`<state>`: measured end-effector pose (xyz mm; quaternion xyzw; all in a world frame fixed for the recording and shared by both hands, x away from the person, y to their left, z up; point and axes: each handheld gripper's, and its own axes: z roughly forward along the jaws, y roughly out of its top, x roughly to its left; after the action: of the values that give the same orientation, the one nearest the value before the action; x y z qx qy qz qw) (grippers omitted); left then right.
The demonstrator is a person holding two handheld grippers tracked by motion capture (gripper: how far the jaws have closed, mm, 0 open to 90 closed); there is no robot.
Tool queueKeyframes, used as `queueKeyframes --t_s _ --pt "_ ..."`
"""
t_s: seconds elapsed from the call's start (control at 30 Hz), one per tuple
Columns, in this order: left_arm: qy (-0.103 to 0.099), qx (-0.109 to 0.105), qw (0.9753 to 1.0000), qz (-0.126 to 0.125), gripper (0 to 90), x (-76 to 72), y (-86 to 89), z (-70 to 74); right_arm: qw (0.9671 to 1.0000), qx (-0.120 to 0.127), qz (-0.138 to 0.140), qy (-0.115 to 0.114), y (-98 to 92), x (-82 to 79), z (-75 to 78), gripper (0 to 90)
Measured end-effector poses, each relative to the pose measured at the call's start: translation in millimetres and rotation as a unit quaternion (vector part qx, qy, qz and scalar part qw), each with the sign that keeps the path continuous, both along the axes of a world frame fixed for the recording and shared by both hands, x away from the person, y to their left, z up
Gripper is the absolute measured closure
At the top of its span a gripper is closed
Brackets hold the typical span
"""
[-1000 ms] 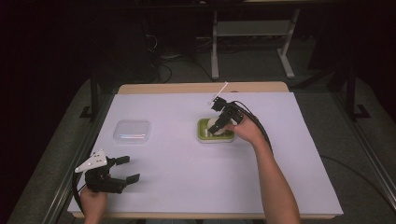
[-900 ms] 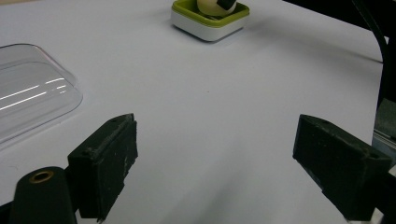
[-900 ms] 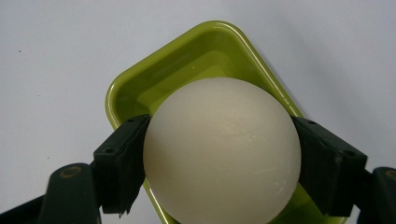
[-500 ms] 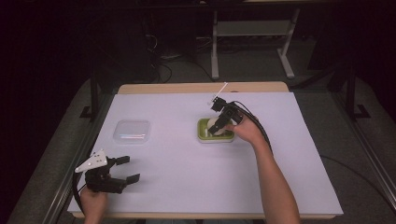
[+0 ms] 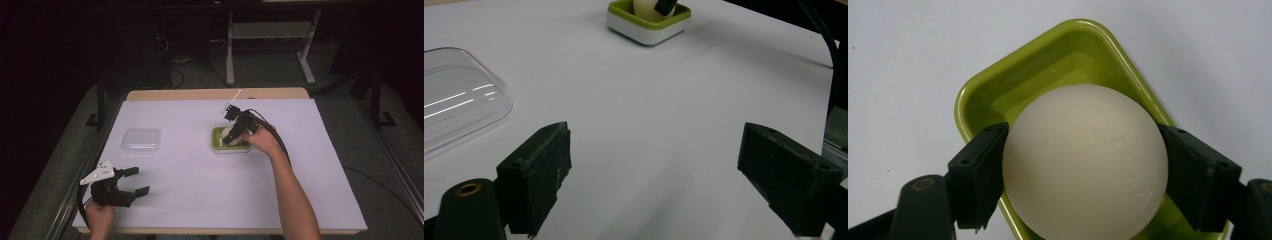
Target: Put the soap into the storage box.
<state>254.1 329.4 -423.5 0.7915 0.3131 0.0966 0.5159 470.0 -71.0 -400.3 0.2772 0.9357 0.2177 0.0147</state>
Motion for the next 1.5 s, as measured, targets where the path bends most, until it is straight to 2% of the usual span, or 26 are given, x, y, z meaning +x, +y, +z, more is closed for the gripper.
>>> queueKeyframes --t_s 0.3,0.53,0.63,0.87,0.97,1.13,1.5 --pt "0.000 -0.001 1.0000 0.000 13.2 -0.1 -0.1 0.0 0.9999 -0.015 -0.001 0.004 2.1 -0.7 -4.0 22.6" --pt "0.000 0.001 1.0000 -0.001 13.2 0.0 -0.5 0.2 0.9998 0.013 -0.007 -0.010 -6.7 -3.6 9.3 23.3" --pt "0.000 0.002 1.0000 -0.002 13.2 -0.1 -0.9 0.3 0.9996 0.025 -0.012 -0.008 -13.0 -6.0 14.1 21.8" --pt "0.000 0.001 1.0000 -0.002 13.2 -0.1 -1.6 0.0 0.9983 0.054 -0.014 -0.018 -29.5 -19.5 25.0 21.7" --pt "0.000 0.002 1.0000 -0.002 13.2 0.2 -1.9 -0.2 0.9985 0.052 -0.014 -0.010 -34.7 -27.0 29.2 20.8" --pt "-0.001 0.003 1.0000 -0.002 13.2 0.0 -2.9 -0.1 0.9975 0.067 -0.011 -0.022 -44.5 -40.8 35.7 22.3" --pt "0.001 0.003 1.0000 -0.001 13.2 -0.7 -3.0 -0.2 0.9958 0.087 -0.014 -0.025 -66.5 -65.2 35.9 21.7"
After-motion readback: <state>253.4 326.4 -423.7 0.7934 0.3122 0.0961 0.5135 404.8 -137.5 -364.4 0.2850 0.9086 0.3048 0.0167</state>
